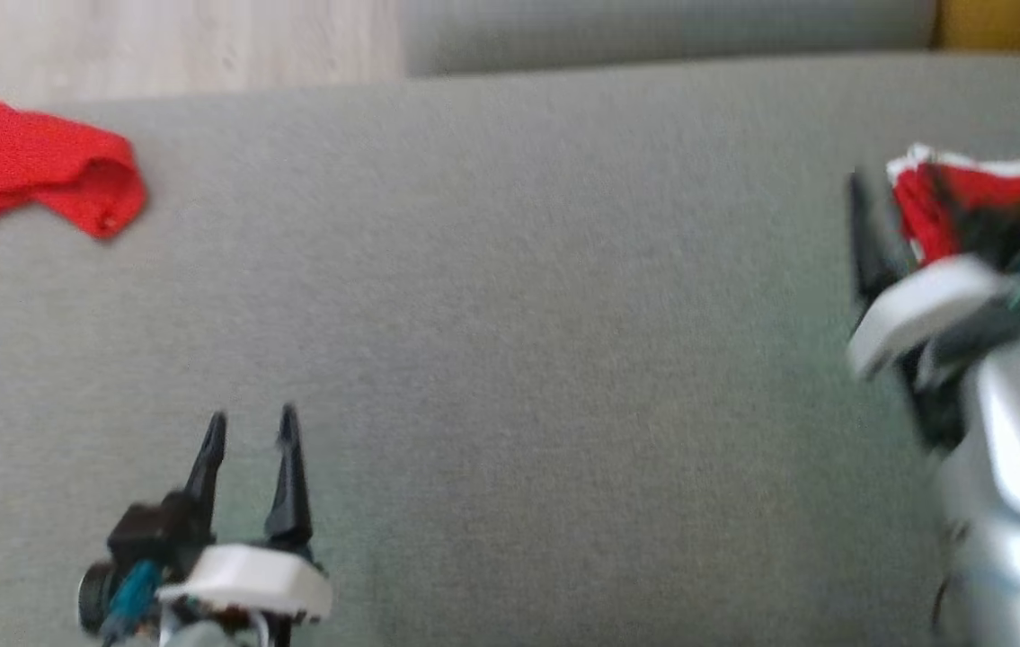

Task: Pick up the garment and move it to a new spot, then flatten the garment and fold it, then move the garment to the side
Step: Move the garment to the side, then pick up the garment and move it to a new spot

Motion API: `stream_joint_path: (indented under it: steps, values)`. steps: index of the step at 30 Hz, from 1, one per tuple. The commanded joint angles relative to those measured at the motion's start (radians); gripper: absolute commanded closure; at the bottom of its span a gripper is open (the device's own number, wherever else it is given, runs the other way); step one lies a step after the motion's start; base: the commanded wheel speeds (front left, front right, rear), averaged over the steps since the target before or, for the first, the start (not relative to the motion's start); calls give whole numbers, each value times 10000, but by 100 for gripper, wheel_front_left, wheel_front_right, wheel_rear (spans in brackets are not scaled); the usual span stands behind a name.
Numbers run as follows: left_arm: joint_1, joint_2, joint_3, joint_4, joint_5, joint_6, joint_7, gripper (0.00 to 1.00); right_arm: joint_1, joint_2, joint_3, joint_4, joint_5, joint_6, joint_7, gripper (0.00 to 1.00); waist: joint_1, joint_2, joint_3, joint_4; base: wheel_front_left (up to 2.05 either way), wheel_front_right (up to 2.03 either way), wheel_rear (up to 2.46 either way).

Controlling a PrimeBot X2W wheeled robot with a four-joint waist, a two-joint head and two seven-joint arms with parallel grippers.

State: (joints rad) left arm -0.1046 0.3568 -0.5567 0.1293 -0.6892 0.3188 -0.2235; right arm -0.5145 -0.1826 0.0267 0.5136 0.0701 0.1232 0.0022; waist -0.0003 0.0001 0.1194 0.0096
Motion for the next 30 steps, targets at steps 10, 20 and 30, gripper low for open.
stream_joint_path:
  steps: [10, 20, 30]
  values:
    - [1135, 274, 621, 58, -262, 53, -292, 0, 3605, 1275, -301, -2312, -721, 75, -706, 0, 3, -1, -1638, 684, 0, 0, 0]
    - [1680, 163, 613, 103, -283, -11, -337, 0, 5949, 1321, -11, -3760, 23, 75, -876, 0, 3, -1, -1892, 669, 0, 0, 0]
    - [1626, 158, 455, 140, -204, -42, -255, 0, 6196, 1323, 330, -3467, 338, 75, -1030, 0, 3, -1, -2003, 756, 0, 0, 0]
